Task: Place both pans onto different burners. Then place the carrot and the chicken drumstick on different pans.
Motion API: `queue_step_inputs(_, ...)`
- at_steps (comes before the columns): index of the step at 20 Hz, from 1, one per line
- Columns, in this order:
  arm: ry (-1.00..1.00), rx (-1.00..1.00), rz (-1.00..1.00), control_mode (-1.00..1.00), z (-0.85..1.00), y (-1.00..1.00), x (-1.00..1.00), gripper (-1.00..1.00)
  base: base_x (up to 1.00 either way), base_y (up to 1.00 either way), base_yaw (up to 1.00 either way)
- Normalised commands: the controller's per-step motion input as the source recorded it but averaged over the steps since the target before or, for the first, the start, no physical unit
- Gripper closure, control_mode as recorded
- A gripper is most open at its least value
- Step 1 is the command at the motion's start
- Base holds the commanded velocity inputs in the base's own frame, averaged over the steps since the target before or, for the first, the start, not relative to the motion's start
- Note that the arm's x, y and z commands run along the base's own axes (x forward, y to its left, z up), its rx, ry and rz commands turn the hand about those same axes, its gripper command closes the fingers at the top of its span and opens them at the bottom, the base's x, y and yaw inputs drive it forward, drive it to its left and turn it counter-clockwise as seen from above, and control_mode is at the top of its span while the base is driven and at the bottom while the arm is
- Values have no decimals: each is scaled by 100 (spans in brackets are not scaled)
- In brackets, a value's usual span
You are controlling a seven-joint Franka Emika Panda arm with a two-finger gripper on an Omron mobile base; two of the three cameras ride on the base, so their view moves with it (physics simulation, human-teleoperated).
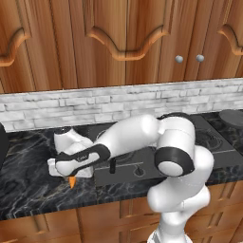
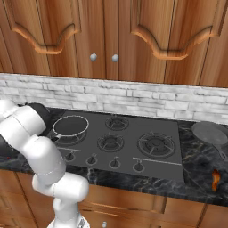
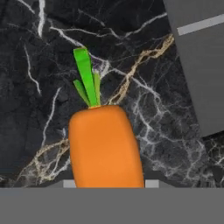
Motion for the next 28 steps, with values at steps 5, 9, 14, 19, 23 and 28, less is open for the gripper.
queue_step_inputs(5, -5, 0, 5, -100, 98, -38, 0, 100, 0, 0, 0)
queue_step_inputs(9, 0, 0, 0, -100, 84, -73, 10, 100, 0, 0, 0)
queue_step_inputs(14, 0, 0, 0, -100, 37, -94, 7, 100, 0, 0, 0)
queue_step_inputs(19, 0, 3, 0, -100, 11, -90, 26, 100, 0, 0, 0)
queue_step_inputs(23, 3, 13, 1, -100, 7, -96, 39, 100, 0, 0, 0)
queue_step_inputs(28, 0, 7, 2, -100, 0, -75, 41, 100, 0, 0, 0)
